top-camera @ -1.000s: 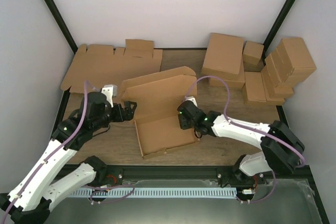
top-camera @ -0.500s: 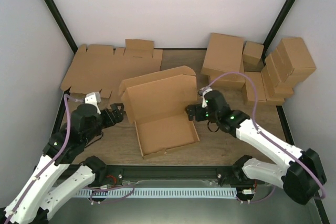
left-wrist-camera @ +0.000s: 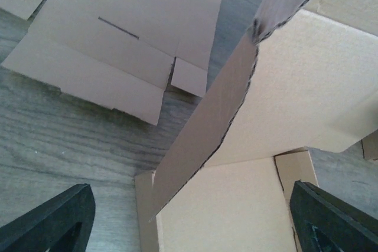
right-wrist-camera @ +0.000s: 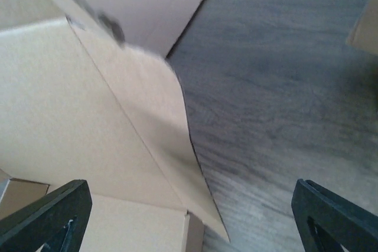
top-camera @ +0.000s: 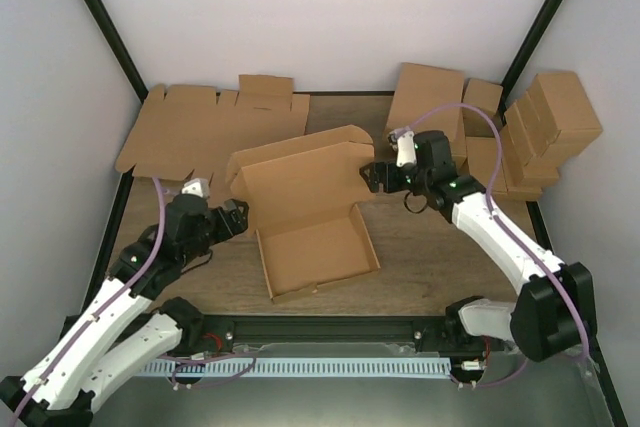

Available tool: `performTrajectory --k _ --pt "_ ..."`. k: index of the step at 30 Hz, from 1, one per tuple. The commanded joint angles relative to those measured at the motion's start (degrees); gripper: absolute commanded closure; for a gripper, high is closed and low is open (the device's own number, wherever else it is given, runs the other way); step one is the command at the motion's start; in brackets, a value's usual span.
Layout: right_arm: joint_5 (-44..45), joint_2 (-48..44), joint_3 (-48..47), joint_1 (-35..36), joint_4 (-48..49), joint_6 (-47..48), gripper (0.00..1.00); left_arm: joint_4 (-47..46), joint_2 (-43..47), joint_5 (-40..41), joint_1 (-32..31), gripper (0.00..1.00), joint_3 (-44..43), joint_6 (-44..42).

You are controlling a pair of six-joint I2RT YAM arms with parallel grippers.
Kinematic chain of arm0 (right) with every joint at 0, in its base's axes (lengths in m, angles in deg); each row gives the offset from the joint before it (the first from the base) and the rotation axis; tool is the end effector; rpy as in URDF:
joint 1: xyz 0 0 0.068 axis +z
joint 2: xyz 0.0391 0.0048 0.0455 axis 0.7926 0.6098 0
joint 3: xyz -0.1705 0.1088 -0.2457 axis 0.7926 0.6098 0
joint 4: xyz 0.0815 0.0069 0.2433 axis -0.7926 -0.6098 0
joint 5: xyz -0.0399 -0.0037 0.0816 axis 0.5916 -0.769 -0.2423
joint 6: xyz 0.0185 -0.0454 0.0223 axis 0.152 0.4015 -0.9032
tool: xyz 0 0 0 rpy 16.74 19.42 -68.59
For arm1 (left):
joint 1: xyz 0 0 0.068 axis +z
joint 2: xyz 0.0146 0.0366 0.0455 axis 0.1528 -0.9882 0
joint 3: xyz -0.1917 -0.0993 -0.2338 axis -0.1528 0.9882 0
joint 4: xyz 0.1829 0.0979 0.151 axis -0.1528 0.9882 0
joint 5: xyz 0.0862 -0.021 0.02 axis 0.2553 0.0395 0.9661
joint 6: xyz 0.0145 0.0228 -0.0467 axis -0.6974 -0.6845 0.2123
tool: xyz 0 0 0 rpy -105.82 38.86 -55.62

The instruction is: Fold the paper box

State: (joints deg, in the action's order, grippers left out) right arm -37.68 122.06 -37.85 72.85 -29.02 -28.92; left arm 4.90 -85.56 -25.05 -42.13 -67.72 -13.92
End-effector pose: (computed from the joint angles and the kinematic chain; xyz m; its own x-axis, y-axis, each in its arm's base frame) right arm 0.2265 0.0950 0.3203 -0.6718 -0.0278 -0.7402 -0.4077 0.8482 0.3382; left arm 0.0785 -0.0445 0.3164 -0.6660 -0.3933 -0.6339 -0.0546 0.8732 -0.4844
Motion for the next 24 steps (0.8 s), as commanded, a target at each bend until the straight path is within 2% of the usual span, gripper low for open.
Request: performTrajectory --k 1,8,14,16,19,22,24 --pt "-2.9 3.0 -6.8 -1.2 1.2 4.8 0.05 -4.5 -2.0 0.4 0.3 0.09 -2.5 -2.8" --pt "-6.7 7.1 -12.4 -1.2 0.8 6.5 0.21 -6.2 -9.5 2.1 0.3 0.19 -6.7 -5.9" --pt "-5.3 10.4 -14.8 -1.2 -0.6 7.7 0.23 -5.9 -13.8 6.0 0.3 0.29 -9.2 -6.6" --pt "-6.1 11.1 -15.5 -1.2 -1.4 8.5 0.26 -5.8 -14.8 6.5 0.3 0.32 -9.7 -6.4" --pt "-8.2 11.7 -16.8 -1.2 -2.9 9.4 0.37 -6.6 -16.0 5.9 0.3 0.44 -9.8 -6.5" --pt "-10.3 11.5 -17.2 -1.1 -3.8 9.2 0.55 -7.2 -16.8 5.4 0.3 0.60 -10.1 -6.8" --pt "-11.0 11.1 -17.0 -1.1 -4.4 8.9 0.71 -7.4 -17.3 5.1 0.3 0.73 -10.5 -7.1"
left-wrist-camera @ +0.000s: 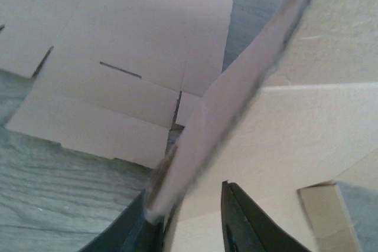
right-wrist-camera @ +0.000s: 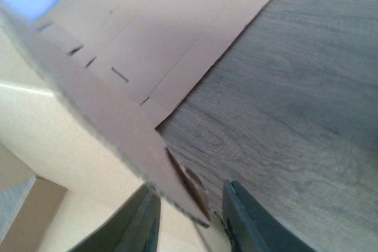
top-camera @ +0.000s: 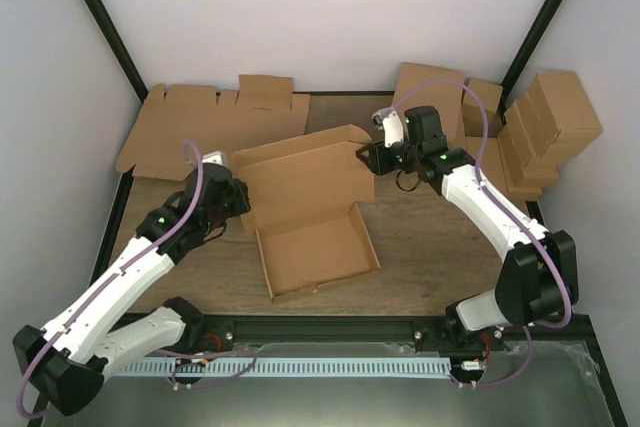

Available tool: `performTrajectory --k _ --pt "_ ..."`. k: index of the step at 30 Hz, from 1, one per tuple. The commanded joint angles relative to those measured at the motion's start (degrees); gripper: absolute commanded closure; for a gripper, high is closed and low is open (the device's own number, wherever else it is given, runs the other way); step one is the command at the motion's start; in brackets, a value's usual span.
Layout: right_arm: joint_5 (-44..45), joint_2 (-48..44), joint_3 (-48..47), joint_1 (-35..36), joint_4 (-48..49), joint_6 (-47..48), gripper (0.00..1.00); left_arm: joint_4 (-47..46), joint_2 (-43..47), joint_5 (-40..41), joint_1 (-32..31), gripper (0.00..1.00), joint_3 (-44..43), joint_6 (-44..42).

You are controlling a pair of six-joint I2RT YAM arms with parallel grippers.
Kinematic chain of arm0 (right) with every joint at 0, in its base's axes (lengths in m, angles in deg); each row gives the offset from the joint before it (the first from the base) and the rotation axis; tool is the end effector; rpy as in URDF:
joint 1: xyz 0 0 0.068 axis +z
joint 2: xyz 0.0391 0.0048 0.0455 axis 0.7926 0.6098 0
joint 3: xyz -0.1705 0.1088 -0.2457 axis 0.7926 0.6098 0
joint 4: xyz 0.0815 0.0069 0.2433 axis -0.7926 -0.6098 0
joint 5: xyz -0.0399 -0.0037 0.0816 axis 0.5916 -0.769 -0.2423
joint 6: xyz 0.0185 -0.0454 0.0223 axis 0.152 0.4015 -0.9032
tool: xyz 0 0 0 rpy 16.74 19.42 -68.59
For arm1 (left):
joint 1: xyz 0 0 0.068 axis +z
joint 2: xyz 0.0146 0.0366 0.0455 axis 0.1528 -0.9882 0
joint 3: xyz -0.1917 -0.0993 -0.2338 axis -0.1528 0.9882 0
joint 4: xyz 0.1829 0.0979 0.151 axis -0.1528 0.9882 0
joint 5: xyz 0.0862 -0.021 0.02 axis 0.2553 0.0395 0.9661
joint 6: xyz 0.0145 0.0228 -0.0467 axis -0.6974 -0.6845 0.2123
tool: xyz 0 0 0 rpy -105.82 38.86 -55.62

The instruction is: Fold the paper box

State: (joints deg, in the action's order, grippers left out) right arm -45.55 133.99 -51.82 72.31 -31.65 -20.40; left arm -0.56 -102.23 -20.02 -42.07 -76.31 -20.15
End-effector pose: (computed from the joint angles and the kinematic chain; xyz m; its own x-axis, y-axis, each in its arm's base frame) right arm 0.2833 0.1179 0.3451 -0.6186 -0.1558 -0.7701 -0.5720 0.7612 0.3055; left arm 0.1384 -0.0800 0.3430 -0.6530 -0.2927 -0.6985 -0.0490 0.9367 -0.3467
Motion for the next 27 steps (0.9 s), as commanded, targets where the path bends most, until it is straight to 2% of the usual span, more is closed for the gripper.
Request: performTrajectory --k 1,3,4,11,18,22,27 --pt "-3.0 -1.3 -3.1 -0.3 -2.1 0.3 0.81 -1.9 -0.9 -0.1 0.2 0.79 -2.0 -1.1" --pt "-2.1 -2.5 -2.6 0.1 -2.8 -0.4 0.97 -2.4 -1.3 -1.1 0.2 0.94 -2.1 -1.6" --pt "-1.1 -3.4 -2.1 0.3 -2.9 -0.9 0.99 -2.8 -1.5 -1.7 0.2 0.96 -2.2 -1.7" --pt "10.9 -11.7 3.9 3.5 2.9 -9.1 0.99 -11.1 -3.4 -7.3 0.2 0.96 -2.4 -1.2" --pt "23.7 -17.8 12.2 5.6 14.2 -14.9 0.99 -19.9 -11.8 -9.7 0.1 0.96 -7.2 -2.5" --pt "29.0 -17.4 14.0 5.5 18.9 -14.9 0.99 -23.7 -17.2 -7.6 0.1 0.96 -9.9 -5.3" --pt "33.4 -16.9 21.6 5.6 33.1 -15.9 0.99 -31.7 -21.6 -4.0 0.2 0.96 -9.2 -8.1"
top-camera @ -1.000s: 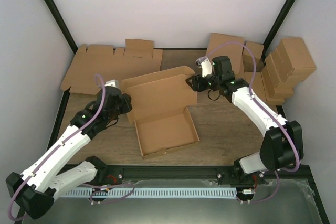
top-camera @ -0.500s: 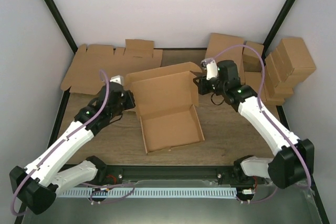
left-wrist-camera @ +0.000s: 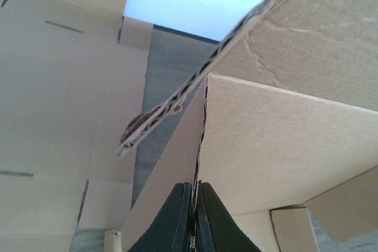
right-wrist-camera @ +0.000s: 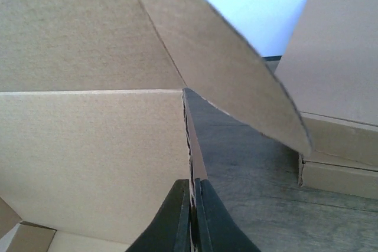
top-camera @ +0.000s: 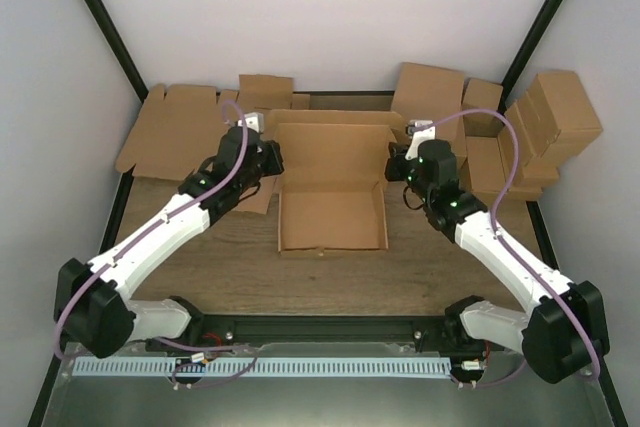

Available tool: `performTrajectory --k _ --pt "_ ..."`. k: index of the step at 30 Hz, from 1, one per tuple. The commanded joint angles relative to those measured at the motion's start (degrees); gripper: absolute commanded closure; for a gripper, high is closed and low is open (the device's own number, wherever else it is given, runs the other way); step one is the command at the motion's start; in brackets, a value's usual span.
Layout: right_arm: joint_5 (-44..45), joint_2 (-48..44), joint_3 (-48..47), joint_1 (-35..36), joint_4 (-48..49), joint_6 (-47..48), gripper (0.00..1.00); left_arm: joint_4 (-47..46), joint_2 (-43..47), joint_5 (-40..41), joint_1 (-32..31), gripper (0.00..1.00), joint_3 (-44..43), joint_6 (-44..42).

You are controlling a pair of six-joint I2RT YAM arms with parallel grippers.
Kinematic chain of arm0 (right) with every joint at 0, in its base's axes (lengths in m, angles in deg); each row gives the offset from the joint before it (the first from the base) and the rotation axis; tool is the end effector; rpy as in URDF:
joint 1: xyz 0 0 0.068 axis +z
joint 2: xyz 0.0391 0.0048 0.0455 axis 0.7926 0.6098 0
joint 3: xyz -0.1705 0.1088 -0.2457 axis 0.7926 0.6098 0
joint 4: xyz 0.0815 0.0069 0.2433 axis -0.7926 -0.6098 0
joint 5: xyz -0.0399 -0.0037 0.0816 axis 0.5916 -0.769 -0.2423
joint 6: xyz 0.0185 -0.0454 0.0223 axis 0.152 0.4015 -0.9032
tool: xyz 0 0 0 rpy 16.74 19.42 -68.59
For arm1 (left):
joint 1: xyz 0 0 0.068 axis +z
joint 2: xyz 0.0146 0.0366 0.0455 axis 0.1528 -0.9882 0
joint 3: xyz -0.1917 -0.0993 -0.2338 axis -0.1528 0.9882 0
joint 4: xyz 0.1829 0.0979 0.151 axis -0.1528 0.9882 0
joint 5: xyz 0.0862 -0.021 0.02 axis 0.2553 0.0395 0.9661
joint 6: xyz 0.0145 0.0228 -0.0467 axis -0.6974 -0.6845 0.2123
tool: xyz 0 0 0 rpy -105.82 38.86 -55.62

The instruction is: Fold the paper box

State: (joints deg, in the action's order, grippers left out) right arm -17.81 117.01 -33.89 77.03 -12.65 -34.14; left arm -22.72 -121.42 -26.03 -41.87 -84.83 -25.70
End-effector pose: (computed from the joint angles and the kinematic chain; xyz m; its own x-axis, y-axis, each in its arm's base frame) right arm 0.2168 0.0968 0.3428 -0.4035 0.1500 -0.9026 -0.2505 0.9307 0.2666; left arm 0.2292 -0.1429 0.3619 -0.5724 -0.2700 -0.7743 0.1389 0.8986 -0.4161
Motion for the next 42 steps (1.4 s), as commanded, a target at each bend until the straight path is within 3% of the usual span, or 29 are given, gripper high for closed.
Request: performTrajectory --k 1,8,19,25,42 --pt "6.2 0.7 4.5 0.9 16.3 -2.8 0.99 -11.2 -3.4 2.7 0.1 0.96 -0.5 -2.7" --pt "5.9 3.5 10.6 1.2 29.4 -4.6 0.99 -19.3 -7.2 -0.1 0.2 0.96 2.0 -2.5" --pt "16.5 -1.0 16.6 9.9 23.6 -8.3 0.99 -18.7 -3.5 -5.4 0.2 0.96 12.2 0.4" --pt "17.2 -2.8 20.0 11.4 21.0 -11.3 0.99 -18.1 -0.6 -7.7 0.0 0.96 16.2 0.3" --pt "21.7 -4.2 21.6 14.9 10.7 -15.6 0.99 -8.3 3.8 -7.5 0.0 0.96 18.8 -10.3"
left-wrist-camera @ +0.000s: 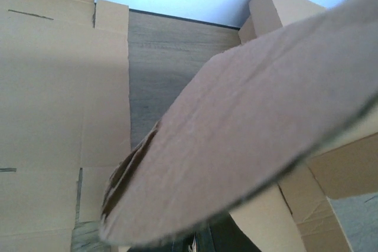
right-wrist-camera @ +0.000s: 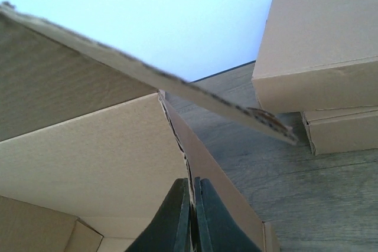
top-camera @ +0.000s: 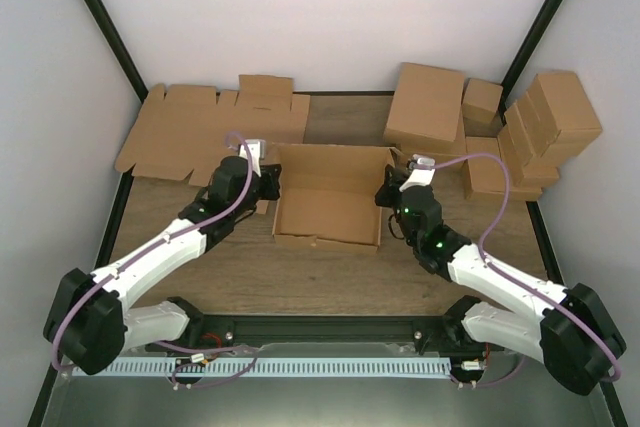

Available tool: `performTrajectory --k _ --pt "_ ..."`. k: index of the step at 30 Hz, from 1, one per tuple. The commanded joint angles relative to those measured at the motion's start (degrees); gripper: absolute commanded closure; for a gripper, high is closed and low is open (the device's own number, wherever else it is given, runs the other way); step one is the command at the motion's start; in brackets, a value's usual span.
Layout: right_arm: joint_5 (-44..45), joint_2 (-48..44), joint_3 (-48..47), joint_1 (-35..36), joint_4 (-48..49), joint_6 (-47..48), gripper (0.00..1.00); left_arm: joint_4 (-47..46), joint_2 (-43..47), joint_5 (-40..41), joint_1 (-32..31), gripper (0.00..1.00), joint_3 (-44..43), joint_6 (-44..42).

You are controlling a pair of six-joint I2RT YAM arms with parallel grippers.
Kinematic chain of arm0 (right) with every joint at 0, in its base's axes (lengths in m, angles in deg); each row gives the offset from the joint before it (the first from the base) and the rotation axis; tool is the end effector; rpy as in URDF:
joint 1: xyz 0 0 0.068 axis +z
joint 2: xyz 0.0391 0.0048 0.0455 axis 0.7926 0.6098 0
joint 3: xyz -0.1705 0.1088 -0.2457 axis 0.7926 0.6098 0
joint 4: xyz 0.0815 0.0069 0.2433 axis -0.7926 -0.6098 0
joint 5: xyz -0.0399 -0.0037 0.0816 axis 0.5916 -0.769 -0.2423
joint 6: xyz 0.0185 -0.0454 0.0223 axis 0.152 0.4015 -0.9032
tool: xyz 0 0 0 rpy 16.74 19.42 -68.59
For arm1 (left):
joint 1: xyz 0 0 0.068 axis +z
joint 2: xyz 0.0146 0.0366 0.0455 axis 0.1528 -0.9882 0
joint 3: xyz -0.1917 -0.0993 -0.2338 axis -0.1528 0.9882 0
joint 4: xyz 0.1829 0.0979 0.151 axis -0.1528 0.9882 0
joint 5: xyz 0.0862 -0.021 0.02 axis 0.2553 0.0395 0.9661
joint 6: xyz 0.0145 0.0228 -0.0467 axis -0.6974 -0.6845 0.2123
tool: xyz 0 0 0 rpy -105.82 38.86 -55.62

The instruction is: Fold the paper box

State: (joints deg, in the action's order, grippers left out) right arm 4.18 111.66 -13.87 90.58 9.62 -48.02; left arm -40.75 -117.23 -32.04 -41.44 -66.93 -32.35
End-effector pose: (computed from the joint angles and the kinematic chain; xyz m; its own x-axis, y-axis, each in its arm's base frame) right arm 0.1672 0.1119 0.2818 -0.2595 0.3978 -0.8800 -0.1044 0.8943 0.4350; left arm 0.2086 -0.1317 0.3028 -0.5364 -0.1832 -0.8238 0.2953 0.8737 -0.3866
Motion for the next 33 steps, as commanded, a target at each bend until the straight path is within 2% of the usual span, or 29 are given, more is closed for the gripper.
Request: performTrajectory --k 1,8,10,11,15,17,19,26,29,33 --pt "-0.1 1.0 1.4 1.3 -12.2 -1.7 0.99 10.5 -0.4 -1.5 -0.4 0.96 0.7 -4.3" --pt "-2.5 0.0 2.6 1.3 -15.0 -4.9 0.99 13.8 1.4 -2.2 -0.4 0.94 1.6 -6.2" --pt "-3.1 -0.2 3.0 1.3 -15.3 -5.5 0.99 14.2 1.7 -2.9 -0.4 0.90 1.8 -6.0" --pt "-3.1 -0.5 3.3 1.3 -15.5 -5.5 0.99 14.6 1.9 -3.1 -0.4 0.84 1.7 -5.9" --pt "-2.5 -1.5 3.7 1.3 -15.6 -3.9 0.99 19.6 3.3 -4.3 -0.4 0.44 -1.0 -5.8" --pt "-2.6 -1.9 3.8 1.3 -15.4 -2.7 0.99 23.0 5.2 -4.8 -0.4 0.32 -2.5 -6.0" --pt "-2.8 -1.9 4.1 1.3 -15.0 -1.9 0.99 26.6 7.8 -4.8 -0.3 0.25 -4.0 -6.4" --pt "-3.4 -2.0 4.5 1.3 -14.6 0.1 0.99 37.8 14.3 -5.4 -0.4 0.09 -11.5 -9.9" --pt "-4.0 -2.2 4.5 1.3 -14.8 1.2 0.99 40.8 14.7 -6.3 -0.4 0.06 -15.2 -12.8" --pt "-5.2 -2.7 4.7 1.3 -15.3 3.2 0.98 38.9 14.5 -8.2 -0.4 0.06 -17.6 -18.2"
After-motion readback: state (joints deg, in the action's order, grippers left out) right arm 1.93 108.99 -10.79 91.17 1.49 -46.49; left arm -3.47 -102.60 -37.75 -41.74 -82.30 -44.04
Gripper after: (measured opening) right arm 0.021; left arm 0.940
